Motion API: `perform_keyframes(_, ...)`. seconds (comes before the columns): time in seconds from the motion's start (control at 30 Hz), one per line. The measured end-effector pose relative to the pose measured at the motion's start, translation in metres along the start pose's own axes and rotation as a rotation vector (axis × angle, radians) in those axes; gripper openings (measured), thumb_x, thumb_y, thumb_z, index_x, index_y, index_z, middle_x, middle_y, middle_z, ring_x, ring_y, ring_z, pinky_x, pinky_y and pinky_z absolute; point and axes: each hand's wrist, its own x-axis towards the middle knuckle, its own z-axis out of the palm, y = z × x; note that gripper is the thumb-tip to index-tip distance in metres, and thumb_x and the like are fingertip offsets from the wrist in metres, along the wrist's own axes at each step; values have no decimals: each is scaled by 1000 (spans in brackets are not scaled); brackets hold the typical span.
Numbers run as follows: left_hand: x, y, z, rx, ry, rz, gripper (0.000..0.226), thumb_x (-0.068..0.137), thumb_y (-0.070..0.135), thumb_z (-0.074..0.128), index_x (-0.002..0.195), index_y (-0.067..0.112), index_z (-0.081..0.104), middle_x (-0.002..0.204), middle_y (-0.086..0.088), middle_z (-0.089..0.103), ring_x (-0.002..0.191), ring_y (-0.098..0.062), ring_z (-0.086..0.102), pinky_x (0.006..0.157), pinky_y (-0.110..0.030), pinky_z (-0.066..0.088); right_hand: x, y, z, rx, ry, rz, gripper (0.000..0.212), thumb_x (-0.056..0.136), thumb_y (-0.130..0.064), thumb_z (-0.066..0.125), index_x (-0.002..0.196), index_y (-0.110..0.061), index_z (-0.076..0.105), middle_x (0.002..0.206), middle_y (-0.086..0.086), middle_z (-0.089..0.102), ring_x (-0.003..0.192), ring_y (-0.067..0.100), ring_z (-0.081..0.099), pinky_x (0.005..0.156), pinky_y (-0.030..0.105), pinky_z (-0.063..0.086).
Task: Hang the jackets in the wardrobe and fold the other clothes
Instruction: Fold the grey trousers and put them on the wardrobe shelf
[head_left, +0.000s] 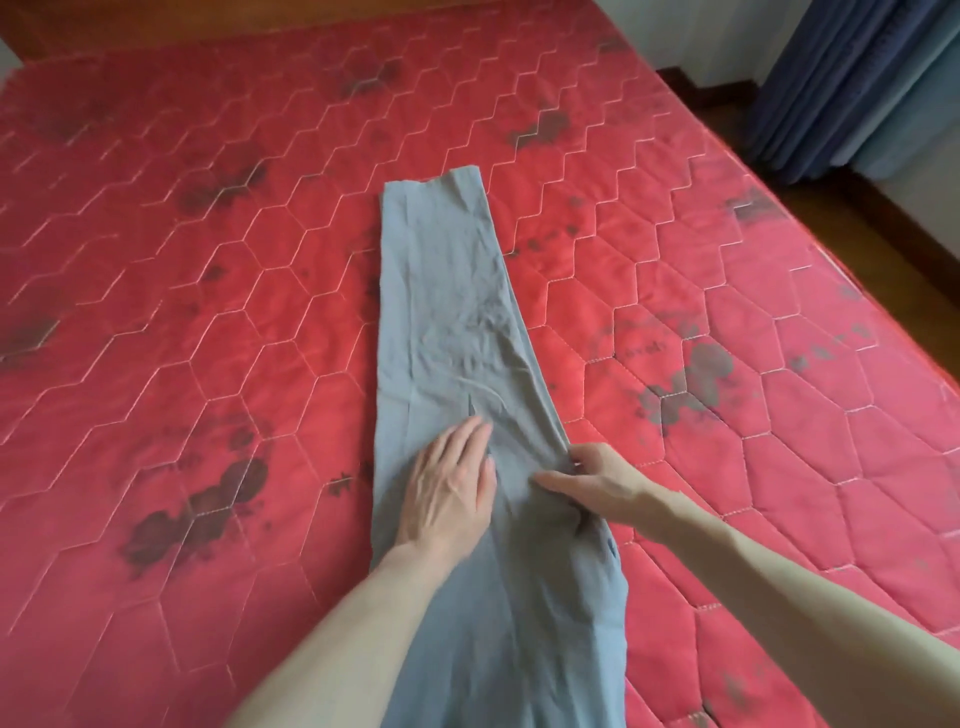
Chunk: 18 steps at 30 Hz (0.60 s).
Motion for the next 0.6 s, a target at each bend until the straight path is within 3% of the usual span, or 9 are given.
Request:
perform_keyframes(0.07, -16, 3, 8, 81, -69, 34, 57, 104, 42, 35, 152, 16, 51, 162, -3, 44, 150, -21, 41, 122, -40, 28, -14, 11, -11, -5, 171, -103, 33, 91, -36, 76, 73, -9, 70, 55, -13, 56, 52, 6, 47, 53, 23, 38)
perform_keyframes(0.13, -21, 0, 14, 190, -130, 38, 65, 103, 50, 31, 160, 19, 38, 169, -1, 30, 157, -21, 27, 125, -43, 17, -24, 18, -20, 2, 333, -132, 29, 94, -29, 72, 71, -11, 70, 50, -9, 58, 45, 7, 45, 49, 24, 37)
perform_keyframes(0.23, -19, 10, 15, 222, -216, -30, 75, 100, 58, 15, 166, 23, 18, 174, 0, 10, 161, -20, 6, 129, -46, 7, -34, 27, -15, 15, 199, -86, 47, 100, -45, 61, 72, -7, 58, 55, -9, 49, 50, 12, 41, 52, 28, 36)
perform_keyframes(0.3, -19, 21, 15, 214, -244, -83, 79, 96, 59, 6, 166, 24, 13, 174, 0, 5, 161, -19, 0, 130, -48, 4, -38, 29, -4, -36, 93, -67, 48, 99, -53, 60, 74, -11, 54, 63, -12, 43, 56, 9, 38, 55, 29, 33)
perform_keyframes(0.4, -25, 32, 12, 209, -222, -112, 77, 98, 56, 7, 165, 22, 22, 173, -2, 16, 161, -21, 10, 130, -49, 9, -44, 33, 7, -1, 39, -84, 51, 94, -52, 67, 76, -6, 54, 68, -7, 46, 60, 10, 40, 55, 29, 32)
perform_keyframes(0.5, -37, 38, 11, 209, -175, -141, 71, 101, 52, 17, 158, 18, 41, 167, -6, 34, 156, -25, 28, 126, -53, 23, -56, 54, 10, -156, 265, -101, 44, 95, -44, 70, 71, -9, 58, 62, -10, 52, 58, 14, 45, 53, 31, 36)
perform_keyframes(0.6, -58, 42, 5, 249, -186, -104, 67, 102, 50, 24, 153, 15, 48, 162, -8, 43, 151, -27, 38, 122, -54, 32, -68, 67, 14, -228, 457, -65, 25, 94, -40, 71, 83, -18, 73, 71, -8, 64, 74, 22, 61, 62, 35, 43)
